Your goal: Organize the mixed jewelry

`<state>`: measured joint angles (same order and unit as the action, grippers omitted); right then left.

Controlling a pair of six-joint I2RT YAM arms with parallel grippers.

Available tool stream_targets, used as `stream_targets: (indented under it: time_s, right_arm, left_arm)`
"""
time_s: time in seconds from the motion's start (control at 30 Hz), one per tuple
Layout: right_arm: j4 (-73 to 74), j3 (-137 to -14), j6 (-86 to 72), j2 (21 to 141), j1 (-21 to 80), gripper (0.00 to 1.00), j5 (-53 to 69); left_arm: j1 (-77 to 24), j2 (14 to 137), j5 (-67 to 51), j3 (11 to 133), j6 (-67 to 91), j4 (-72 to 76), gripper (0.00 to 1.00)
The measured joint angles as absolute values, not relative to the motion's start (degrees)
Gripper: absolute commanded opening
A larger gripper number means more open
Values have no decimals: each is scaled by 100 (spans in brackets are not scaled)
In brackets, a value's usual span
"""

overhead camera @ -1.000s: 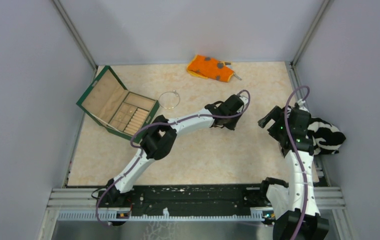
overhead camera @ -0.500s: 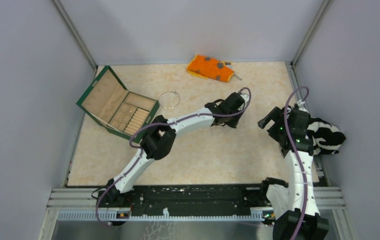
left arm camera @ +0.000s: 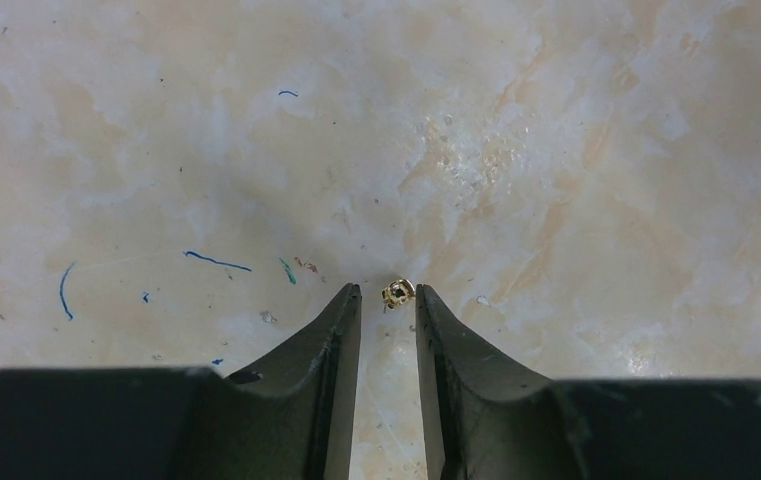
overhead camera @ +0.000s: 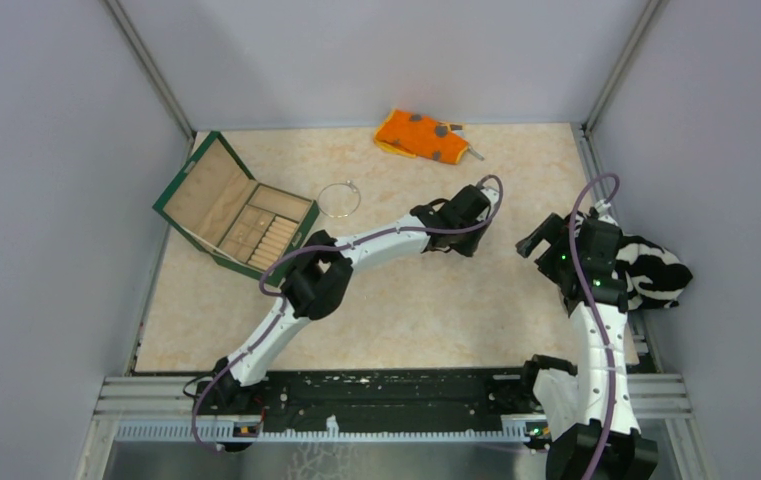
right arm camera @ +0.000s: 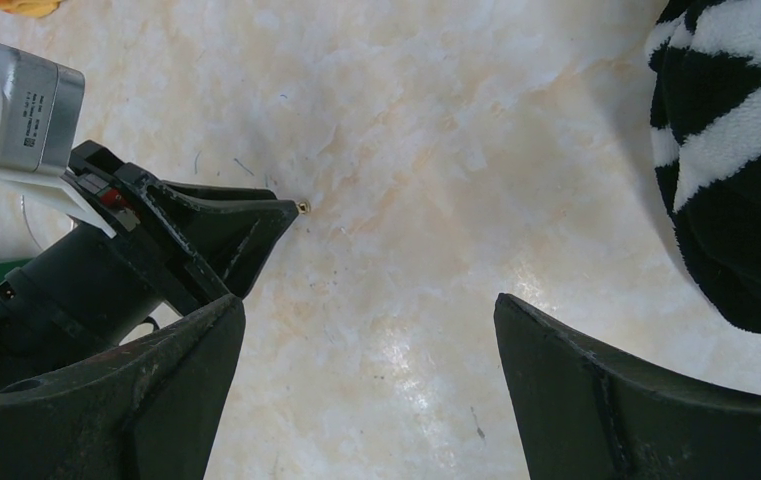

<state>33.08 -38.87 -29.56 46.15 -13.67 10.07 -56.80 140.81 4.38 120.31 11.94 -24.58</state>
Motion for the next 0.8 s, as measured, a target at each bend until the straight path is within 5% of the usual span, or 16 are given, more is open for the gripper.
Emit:
stream_targets:
  time_s: [0.53, 0.7, 0.8]
  right_arm:
    - [3308, -3887, -2954, 4617, -1367, 94, 1024]
    - [3308, -3887, -2954, 4617, -1367, 94, 1024]
    - [3308, -3887, -2954, 4617, -1367, 94, 1024]
  left_arm:
    - [-5680, 14149, 445, 12033, 1210, -2550, 20]
    - [-5680, 14149, 440, 12033, 1219, -2545, 0]
    - [-5680, 14149, 440, 12033, 1221, -2545, 0]
